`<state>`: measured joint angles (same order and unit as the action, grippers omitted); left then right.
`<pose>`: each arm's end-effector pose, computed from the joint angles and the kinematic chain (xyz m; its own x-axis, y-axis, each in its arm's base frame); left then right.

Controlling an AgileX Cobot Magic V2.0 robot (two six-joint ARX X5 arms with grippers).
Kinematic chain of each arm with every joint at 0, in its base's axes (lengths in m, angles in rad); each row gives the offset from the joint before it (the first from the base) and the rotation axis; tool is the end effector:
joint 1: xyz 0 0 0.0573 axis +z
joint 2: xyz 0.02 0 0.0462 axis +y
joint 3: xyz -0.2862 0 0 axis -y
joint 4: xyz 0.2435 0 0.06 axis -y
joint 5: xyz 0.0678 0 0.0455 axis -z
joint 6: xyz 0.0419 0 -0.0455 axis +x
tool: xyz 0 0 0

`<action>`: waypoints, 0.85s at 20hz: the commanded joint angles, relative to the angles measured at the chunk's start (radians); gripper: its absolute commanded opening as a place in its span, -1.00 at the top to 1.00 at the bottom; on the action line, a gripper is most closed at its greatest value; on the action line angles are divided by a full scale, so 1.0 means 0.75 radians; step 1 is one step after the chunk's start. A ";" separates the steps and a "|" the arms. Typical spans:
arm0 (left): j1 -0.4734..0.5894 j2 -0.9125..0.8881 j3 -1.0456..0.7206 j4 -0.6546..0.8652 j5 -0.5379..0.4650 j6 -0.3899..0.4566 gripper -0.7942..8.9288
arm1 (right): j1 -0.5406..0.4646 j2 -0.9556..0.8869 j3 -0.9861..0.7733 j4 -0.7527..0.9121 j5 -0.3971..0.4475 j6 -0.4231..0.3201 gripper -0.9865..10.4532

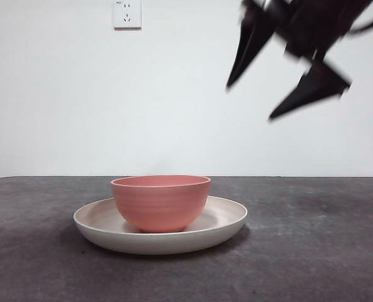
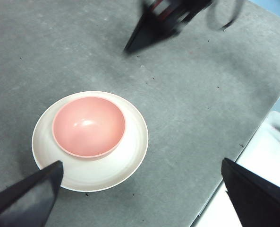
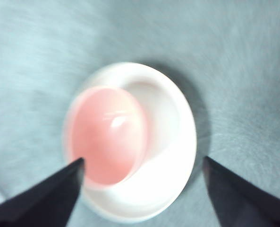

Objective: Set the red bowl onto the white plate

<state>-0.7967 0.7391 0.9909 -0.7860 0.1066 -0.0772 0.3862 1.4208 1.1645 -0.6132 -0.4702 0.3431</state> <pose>0.0832 -0.0915 0.3593 0.5222 -0.6863 -0.5063 0.7453 0.6558 -0.1204 0.2669 0.1290 0.3025 0.3622 0.6364 -0.6811 -0.3331 0.7708 0.5430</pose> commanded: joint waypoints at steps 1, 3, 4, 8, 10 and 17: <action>-0.010 0.006 0.016 0.012 -0.003 -0.009 -0.32 | 0.018 -0.144 0.028 -0.056 0.000 -0.061 0.05; -0.010 0.007 0.016 0.012 -0.003 -0.009 -0.32 | 0.030 -0.274 0.028 -0.132 0.016 -0.092 -0.04; -0.010 0.006 0.016 0.012 -0.003 -0.009 -0.32 | 0.040 -0.326 0.028 -0.168 0.057 -0.094 -0.08; -0.010 0.007 0.016 0.012 -0.003 -0.009 -0.32 | 0.121 -0.525 0.019 -0.335 0.310 -0.148 -0.09; -0.010 0.006 0.016 0.012 -0.003 -0.009 -0.32 | 0.174 -0.614 -0.008 -0.361 0.361 -0.170 -0.09; -0.010 0.006 0.016 0.012 -0.003 -0.009 -0.32 | 0.285 -0.865 -0.217 -0.334 0.348 -0.191 -0.09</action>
<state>-0.7967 0.7391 0.9909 -0.7860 0.1066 -0.0772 0.5919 0.7662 0.9924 -0.8776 -0.2085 0.2123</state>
